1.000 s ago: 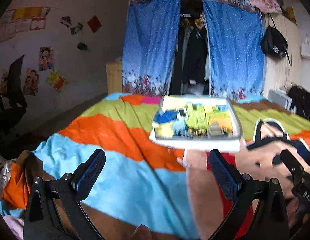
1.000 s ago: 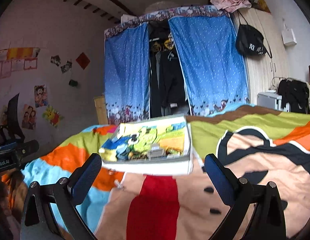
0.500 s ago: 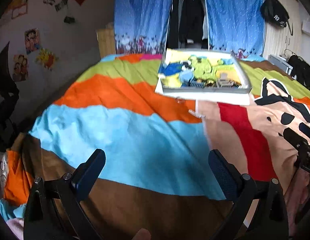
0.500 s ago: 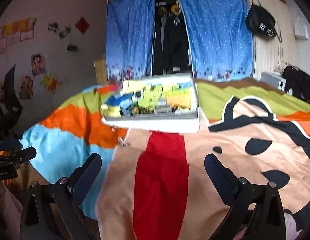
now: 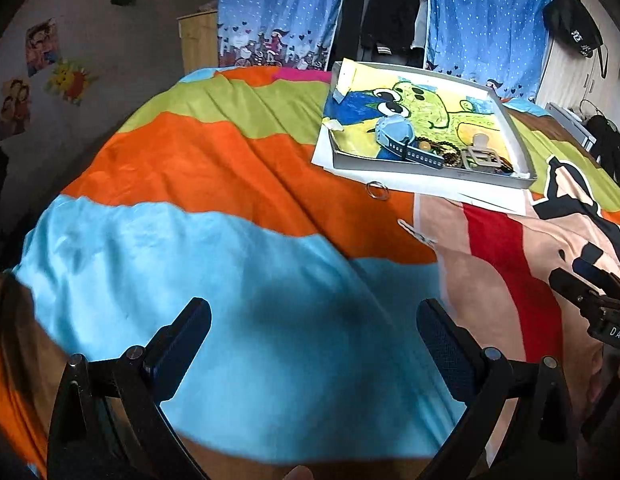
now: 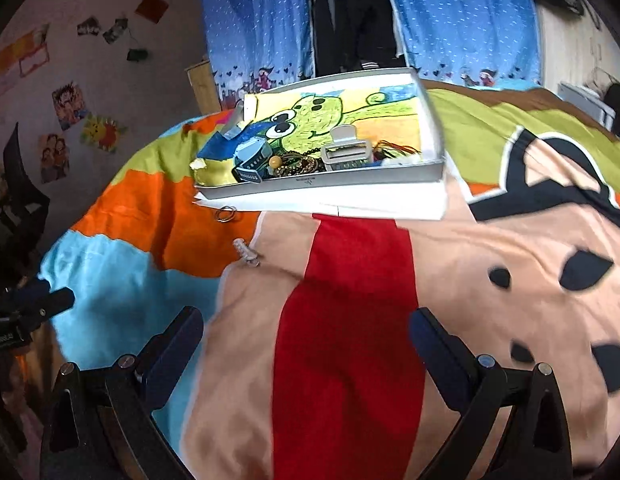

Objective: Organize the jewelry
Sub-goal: 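Withdraw both tools from the tray back over the bed, then grasp the silver ring with the left tool while the right tool grasps the white plastic clip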

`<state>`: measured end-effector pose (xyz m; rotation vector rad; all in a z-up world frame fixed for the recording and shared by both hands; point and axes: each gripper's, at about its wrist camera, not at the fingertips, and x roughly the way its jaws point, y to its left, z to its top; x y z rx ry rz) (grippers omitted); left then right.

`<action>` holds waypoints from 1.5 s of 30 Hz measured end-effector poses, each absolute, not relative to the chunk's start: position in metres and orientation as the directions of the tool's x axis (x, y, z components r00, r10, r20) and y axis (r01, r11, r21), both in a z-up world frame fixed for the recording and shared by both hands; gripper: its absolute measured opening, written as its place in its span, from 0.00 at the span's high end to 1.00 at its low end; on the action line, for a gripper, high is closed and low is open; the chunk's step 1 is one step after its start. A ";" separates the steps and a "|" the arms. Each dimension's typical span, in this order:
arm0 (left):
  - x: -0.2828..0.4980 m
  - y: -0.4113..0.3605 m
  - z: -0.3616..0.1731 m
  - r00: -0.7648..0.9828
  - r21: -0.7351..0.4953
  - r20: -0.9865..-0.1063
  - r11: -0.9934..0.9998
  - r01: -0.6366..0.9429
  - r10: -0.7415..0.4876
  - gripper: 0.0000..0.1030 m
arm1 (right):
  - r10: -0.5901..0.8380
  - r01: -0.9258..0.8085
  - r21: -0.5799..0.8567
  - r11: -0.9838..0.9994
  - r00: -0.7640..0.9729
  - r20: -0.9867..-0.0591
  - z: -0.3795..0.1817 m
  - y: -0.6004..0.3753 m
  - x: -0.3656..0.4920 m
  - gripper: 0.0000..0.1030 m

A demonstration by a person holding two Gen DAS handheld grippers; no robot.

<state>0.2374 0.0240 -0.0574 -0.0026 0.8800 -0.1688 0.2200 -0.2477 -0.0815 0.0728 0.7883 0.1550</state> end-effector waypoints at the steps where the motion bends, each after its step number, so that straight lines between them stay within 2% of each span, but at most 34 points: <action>1: 0.245 0.024 -0.060 0.628 -0.072 -0.764 0.986 0.147 -0.150 0.02 | 0.169 -0.118 0.120 0.986 0.691 -0.703 -0.084 -0.248 0.227 0.00; 13: 0.336 0.016 -0.081 0.637 -0.172 -0.717 0.958 0.230 -0.282 0.03 | 0.291 -0.262 0.150 0.953 0.667 -0.686 -0.119 -0.225 0.290 0.00; 15: 0.346 0.014 -0.085 0.633 -0.188 -0.707 0.947 0.259 -0.314 0.05 | 0.301 -0.283 0.145 0.948 0.654 -0.694 -0.125 -0.217 0.300 0.12; 18: 0.362 0.009 -0.090 0.616 -0.207 -0.702 0.930 0.303 -0.357 0.14 | 0.310 -0.301 0.144 0.943 0.634 -0.709 -0.133 -0.209 0.312 0.26; 20: 0.370 0.004 -0.095 0.598 -0.219 -0.704 0.918 0.331 -0.384 0.23 | 0.316 -0.309 0.145 0.940 0.624 -0.715 -0.137 -0.206 0.318 0.30; 22: 0.381 -0.001 -0.101 0.565 -0.247 -0.710 0.900 0.360 -0.420 0.42 | 0.319 -0.322 0.140 0.936 0.615 -0.721 -0.141 -0.202 0.321 0.33; 28: 0.401 -0.003 -0.115 0.496 -0.336 -0.711 0.861 0.382 -0.498 0.64 | 0.310 -0.346 0.117 0.931 0.580 -0.753 -0.155 -0.190 0.329 0.46; 34: 0.414 -0.006 -0.125 0.466 -0.363 -0.719 0.851 0.380 -0.515 0.77 | 0.290 -0.340 0.101 0.935 0.571 -0.768 -0.162 -0.187 0.334 0.56; 38: 0.421 -0.012 -0.132 0.447 -0.361 -0.732 0.850 0.384 -0.513 0.78 | 0.285 -0.353 0.086 0.932 0.564 -0.775 -0.166 -0.182 0.338 0.64; 42: 0.426 -0.019 -0.137 0.438 -0.350 -0.744 0.853 0.387 -0.504 0.78 | 0.283 -0.360 0.080 0.929 0.556 -0.781 -0.169 -0.178 0.341 0.65; 44: 0.427 -0.021 -0.140 0.439 -0.340 -0.750 0.858 0.385 -0.494 0.80 | 0.284 -0.366 0.077 0.927 0.554 -0.783 -0.170 -0.177 0.345 0.66; 45: 0.427 -0.022 -0.141 0.444 -0.325 -0.758 0.866 0.379 -0.478 0.85 | 0.284 -0.371 0.074 0.926 0.554 -0.783 -0.170 -0.175 0.346 0.69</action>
